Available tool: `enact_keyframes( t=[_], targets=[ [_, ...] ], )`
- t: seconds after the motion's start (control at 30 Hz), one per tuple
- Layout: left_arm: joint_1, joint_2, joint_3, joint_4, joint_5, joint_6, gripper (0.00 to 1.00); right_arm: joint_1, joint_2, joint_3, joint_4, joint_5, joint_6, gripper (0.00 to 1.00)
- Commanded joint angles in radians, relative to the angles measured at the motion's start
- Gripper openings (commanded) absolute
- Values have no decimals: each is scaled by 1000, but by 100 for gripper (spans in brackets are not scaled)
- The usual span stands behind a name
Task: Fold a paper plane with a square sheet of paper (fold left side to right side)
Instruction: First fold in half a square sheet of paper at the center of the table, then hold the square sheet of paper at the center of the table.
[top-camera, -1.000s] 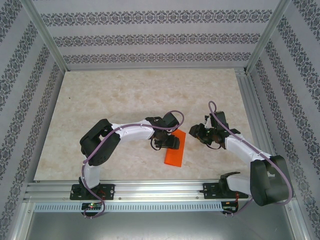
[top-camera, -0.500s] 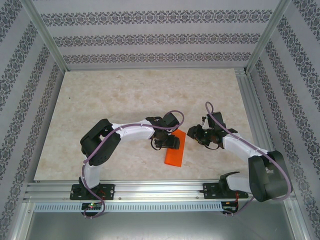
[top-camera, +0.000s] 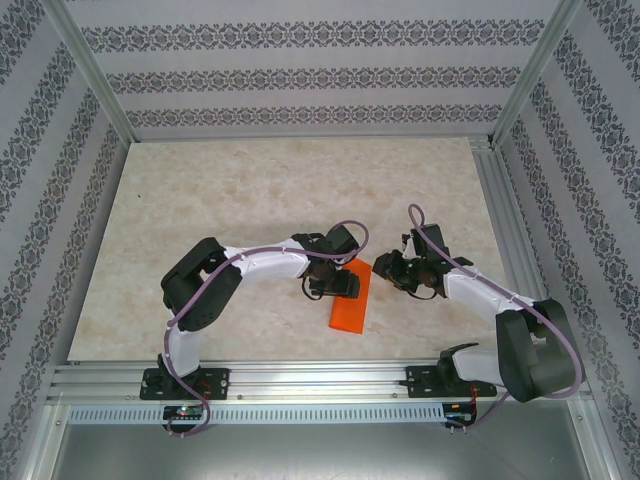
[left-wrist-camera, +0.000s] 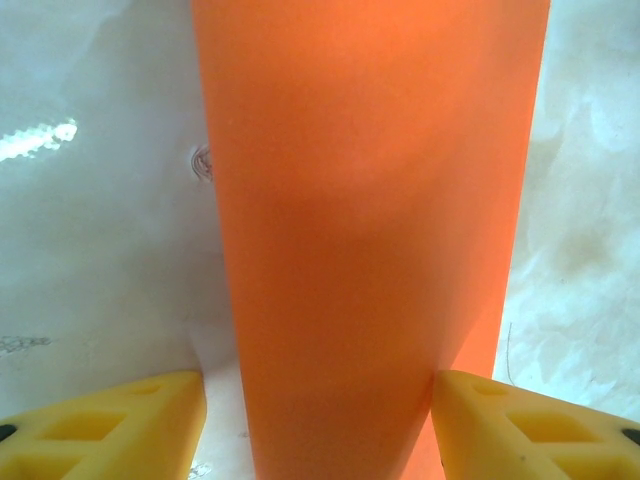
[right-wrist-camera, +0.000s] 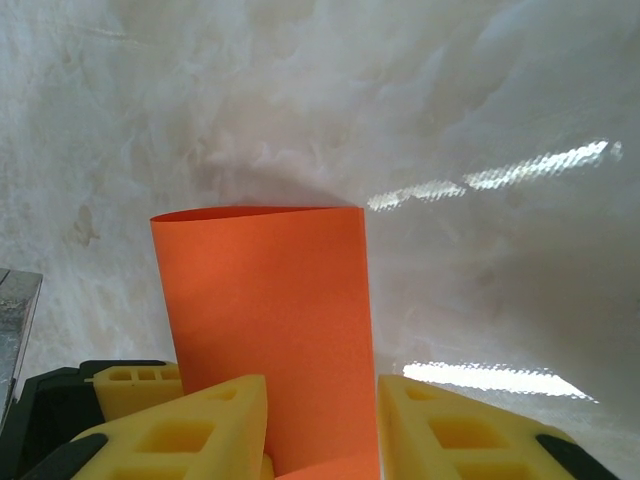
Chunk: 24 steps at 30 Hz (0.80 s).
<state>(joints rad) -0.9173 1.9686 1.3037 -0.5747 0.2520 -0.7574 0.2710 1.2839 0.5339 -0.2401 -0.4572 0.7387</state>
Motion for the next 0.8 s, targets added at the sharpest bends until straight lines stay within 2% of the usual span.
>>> enact_keyframes(
  t=[0.0, 0.5, 0.77],
  targets=[
    [-32, 69, 9, 49, 21, 11, 64, 17, 12, -3, 31, 3, 15, 34],
    [-38, 75, 15, 37, 20, 24, 64, 43, 40, 4, 43, 9, 24, 32],
    [-37, 77, 20, 34, 19, 26, 64, 61, 66, 0, 74, 1, 48, 21]
  ],
)
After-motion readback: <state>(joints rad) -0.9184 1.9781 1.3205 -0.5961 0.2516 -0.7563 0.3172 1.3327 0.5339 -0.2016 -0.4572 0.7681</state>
